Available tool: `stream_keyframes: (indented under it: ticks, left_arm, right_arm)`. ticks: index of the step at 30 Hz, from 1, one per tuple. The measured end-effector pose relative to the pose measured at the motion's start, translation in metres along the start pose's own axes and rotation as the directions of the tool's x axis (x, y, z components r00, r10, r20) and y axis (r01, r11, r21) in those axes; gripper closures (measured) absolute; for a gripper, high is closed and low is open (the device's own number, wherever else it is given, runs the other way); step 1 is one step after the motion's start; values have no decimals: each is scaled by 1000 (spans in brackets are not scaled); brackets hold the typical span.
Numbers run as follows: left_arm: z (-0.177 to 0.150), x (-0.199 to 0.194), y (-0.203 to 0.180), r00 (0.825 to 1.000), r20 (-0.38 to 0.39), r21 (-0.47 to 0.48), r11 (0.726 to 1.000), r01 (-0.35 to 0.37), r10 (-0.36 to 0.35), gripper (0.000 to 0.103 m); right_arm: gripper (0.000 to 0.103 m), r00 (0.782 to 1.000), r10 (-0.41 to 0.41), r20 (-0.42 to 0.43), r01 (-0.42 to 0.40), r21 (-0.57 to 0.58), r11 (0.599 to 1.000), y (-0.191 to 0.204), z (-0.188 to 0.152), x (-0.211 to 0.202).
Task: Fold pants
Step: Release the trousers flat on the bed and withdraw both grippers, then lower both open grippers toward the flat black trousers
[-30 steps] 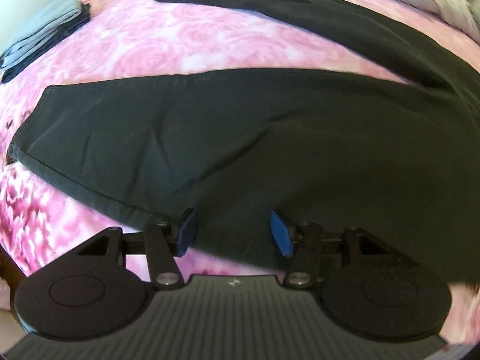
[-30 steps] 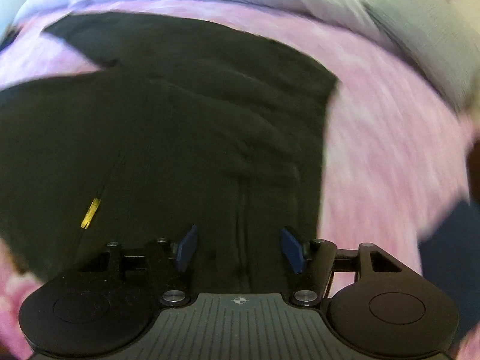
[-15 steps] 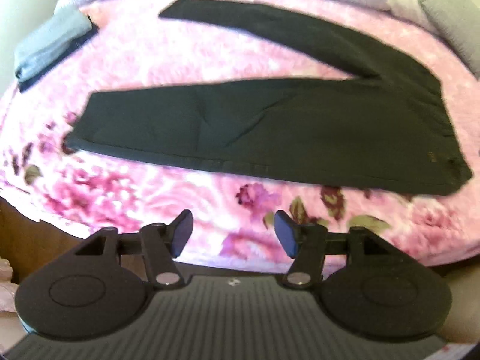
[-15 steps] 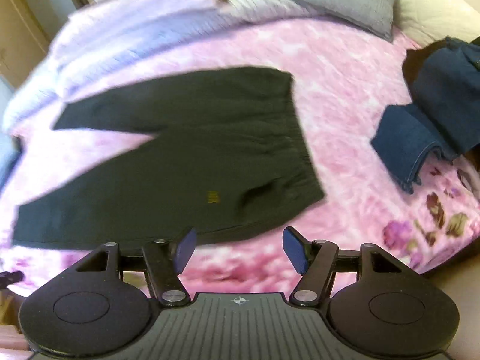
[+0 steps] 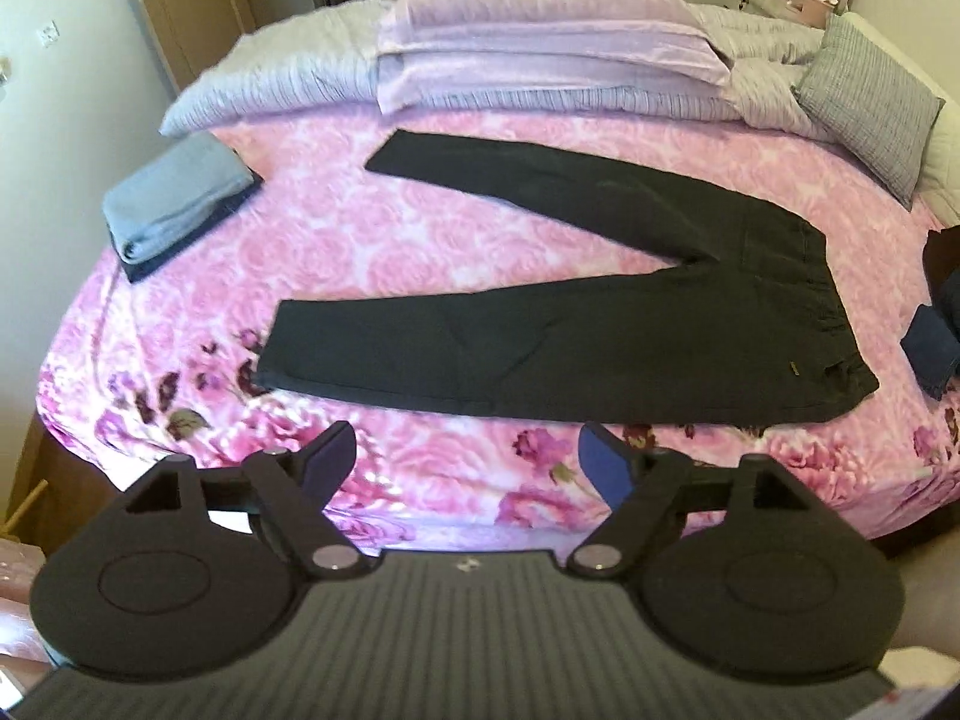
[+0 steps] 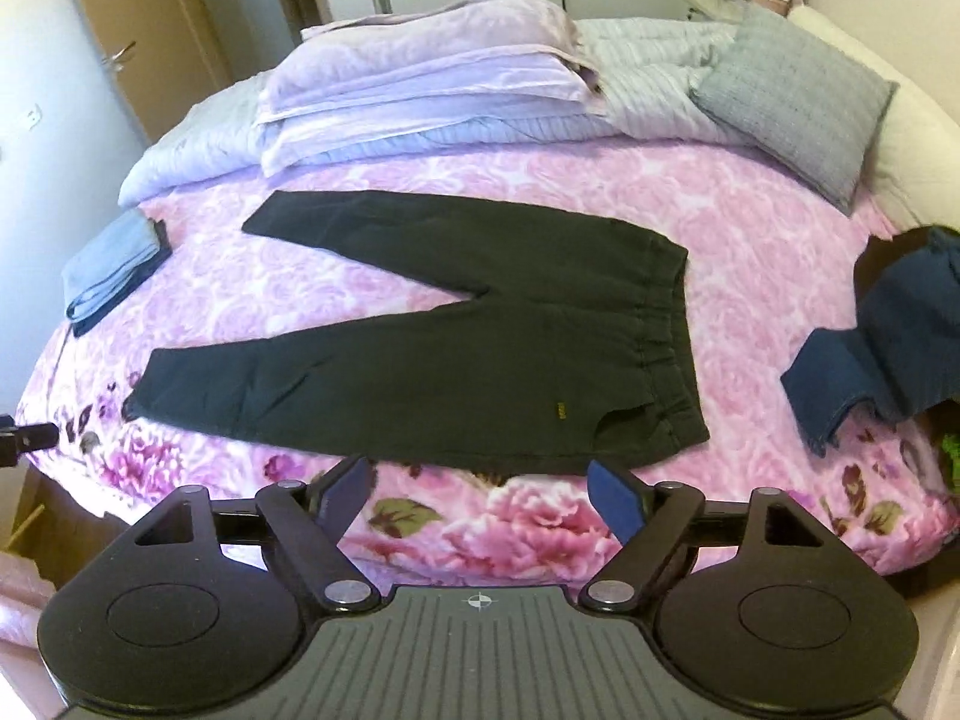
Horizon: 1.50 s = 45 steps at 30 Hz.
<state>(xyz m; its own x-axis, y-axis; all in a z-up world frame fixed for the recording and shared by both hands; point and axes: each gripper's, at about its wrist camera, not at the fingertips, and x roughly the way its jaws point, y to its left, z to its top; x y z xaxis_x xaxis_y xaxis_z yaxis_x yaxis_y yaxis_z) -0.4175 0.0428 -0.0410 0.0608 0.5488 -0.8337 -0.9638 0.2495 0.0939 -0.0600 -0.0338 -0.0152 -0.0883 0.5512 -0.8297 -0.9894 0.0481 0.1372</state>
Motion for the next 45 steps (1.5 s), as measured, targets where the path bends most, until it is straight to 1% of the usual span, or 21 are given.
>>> stream_keyframes:
  ticks: [4, 6, 8, 11, 18, 30, 45]
  left_arm:
    - [-6, -9, -1, 1000, -14, -1, 1000, -17, 17, 22]
    - [-9, -12, -3, 1000, -30, 2, 1000, -10, 10, 22]
    - [-13, -13, -9, 999, -35, 18, 1000, 1, 0, 22]
    - [-17, -14, -17, 999, -38, 47, 999, -1, 3, 22]
    - [-27, -11, -30, 998, -58, 79, 997, 18, -14, 22]
    - [-31, -11, -22, 998, -60, 83, 996, 21, -16, 22]
    - [-39, -11, 9, 998, -59, 40, 999, -4, 6, 21]
  right_arm:
    - [25, 1000, -1, -31, 0, -24, 1000, -1, -5, 9]
    - [25, 999, -2, -50, 0, -34, 999, 1, -9, 8]
    - [25, 998, -6, -59, 4, -35, 999, 1, -14, 8]
    - [25, 997, -16, -81, 14, -27, 1000, 1, -22, 10]
    - [24, 992, -16, -129, 12, -25, 1000, 4, -36, 12]
    - [24, 991, -15, -132, 12, -25, 1000, 14, -38, 14]
    - [24, 992, -3, -125, -6, -70, 998, 45, -33, 24]
